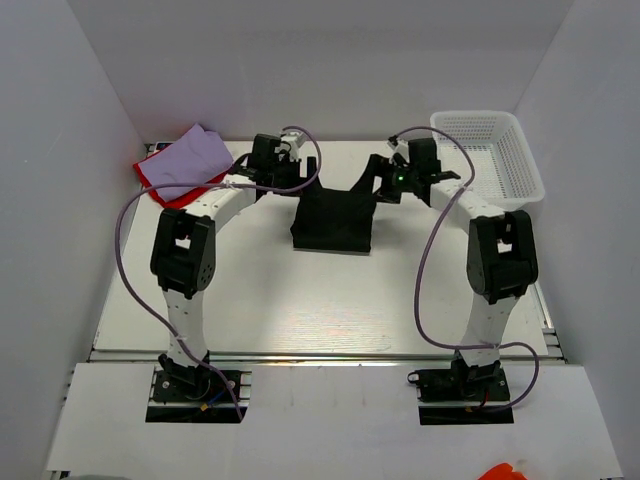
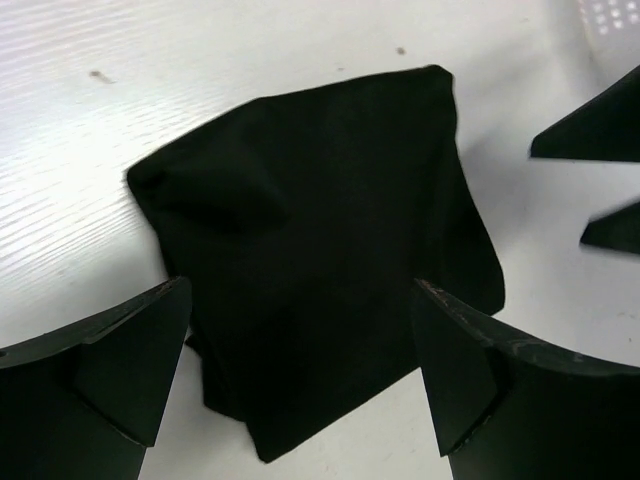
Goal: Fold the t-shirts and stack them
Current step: Fold the long partially folded tshirt into a neat square, then put the neatly folded tshirt into the corner of the board with the left arm
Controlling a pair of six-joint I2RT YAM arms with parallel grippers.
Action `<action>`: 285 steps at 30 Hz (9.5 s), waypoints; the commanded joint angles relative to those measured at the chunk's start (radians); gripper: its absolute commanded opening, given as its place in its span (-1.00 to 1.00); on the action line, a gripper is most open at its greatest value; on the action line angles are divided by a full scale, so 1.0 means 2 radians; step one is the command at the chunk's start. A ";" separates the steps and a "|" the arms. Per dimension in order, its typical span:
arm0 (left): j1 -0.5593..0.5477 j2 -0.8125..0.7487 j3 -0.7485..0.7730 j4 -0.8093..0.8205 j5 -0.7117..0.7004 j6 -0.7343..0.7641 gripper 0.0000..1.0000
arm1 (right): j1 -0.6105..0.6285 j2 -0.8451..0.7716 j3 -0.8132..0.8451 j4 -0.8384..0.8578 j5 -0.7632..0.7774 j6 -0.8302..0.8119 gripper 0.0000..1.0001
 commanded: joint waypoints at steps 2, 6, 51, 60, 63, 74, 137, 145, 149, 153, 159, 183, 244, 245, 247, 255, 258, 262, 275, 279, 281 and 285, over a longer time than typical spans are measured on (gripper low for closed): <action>-0.009 0.014 0.001 0.055 0.047 0.001 0.99 | 0.025 -0.016 -0.033 0.070 -0.045 0.018 0.81; -0.009 0.058 0.048 0.067 0.073 -0.011 0.99 | 0.025 0.029 -0.038 0.186 -0.062 0.088 0.81; -0.027 -0.007 -0.066 -0.027 -0.074 -0.033 0.99 | -0.044 -0.285 -0.353 0.236 0.009 0.079 0.81; -0.054 0.093 0.015 -0.063 -0.123 -0.033 0.53 | -0.044 -0.335 -0.365 0.174 0.011 0.058 0.81; -0.065 0.106 0.015 -0.069 -0.160 -0.033 0.10 | -0.044 -0.348 -0.365 0.167 0.017 0.056 0.81; -0.100 0.135 0.044 -0.121 -0.241 -0.028 -0.23 | -0.044 -0.391 -0.372 0.167 0.033 0.052 0.81; 0.190 0.126 0.373 -0.020 -0.306 0.083 -1.00 | -0.044 -0.325 -0.325 0.133 0.022 0.017 0.81; 0.227 0.102 0.308 -0.028 -0.284 0.053 -1.00 | -0.044 -0.295 -0.308 0.129 0.005 0.014 0.81; 0.232 0.090 0.274 -0.018 -0.303 0.043 -1.00 | -0.042 -0.285 -0.303 0.127 -0.005 0.015 0.81; 0.238 0.102 0.287 -0.048 -0.303 0.033 -1.00 | -0.042 -0.282 -0.301 0.122 -0.006 0.012 0.81; 0.247 0.102 0.268 -0.054 -0.319 0.033 -1.00 | -0.044 -0.276 -0.299 0.116 -0.002 0.009 0.81; 0.275 0.098 0.231 -0.112 -0.365 0.017 -0.20 | -0.042 -0.251 -0.295 0.112 -0.011 0.007 0.81; 0.295 0.093 0.178 -0.144 -0.234 0.038 -0.16 | -0.044 -0.230 -0.294 0.118 -0.042 0.012 0.81; 0.295 0.107 0.190 -0.144 -0.224 0.038 -0.04 | -0.042 -0.233 -0.293 0.118 -0.042 0.010 0.81; 0.295 0.118 0.198 -0.158 -0.224 0.038 0.26 | -0.044 -0.235 -0.294 0.117 -0.042 0.010 0.81; 0.295 0.089 0.217 -0.185 -0.239 0.029 0.41 | -0.041 -0.247 -0.294 0.118 -0.047 0.011 0.81; 0.295 0.042 0.206 -0.185 -0.255 0.024 0.86 | -0.042 -0.255 -0.295 0.121 -0.055 0.012 0.81; 0.295 -0.026 0.170 -0.198 -0.273 0.014 1.00 | -0.041 -0.267 -0.295 0.118 -0.062 0.008 0.81; 0.268 -0.252 -0.054 -0.098 -0.109 -0.010 1.00 | -0.043 -0.348 -0.313 0.115 -0.039 0.006 0.81; 0.258 -0.312 -0.136 -0.084 -0.097 -0.010 1.00 | -0.043 -0.361 -0.328 0.127 -0.013 0.007 0.81; 0.244 -0.374 -0.208 -0.064 -0.097 -0.016 1.00 | -0.044 -0.370 -0.342 0.145 -0.007 0.014 0.81; 0.229 -0.454 -0.284 -0.047 -0.076 -0.027 1.00 | -0.044 -0.373 -0.359 0.162 0.005 0.021 0.81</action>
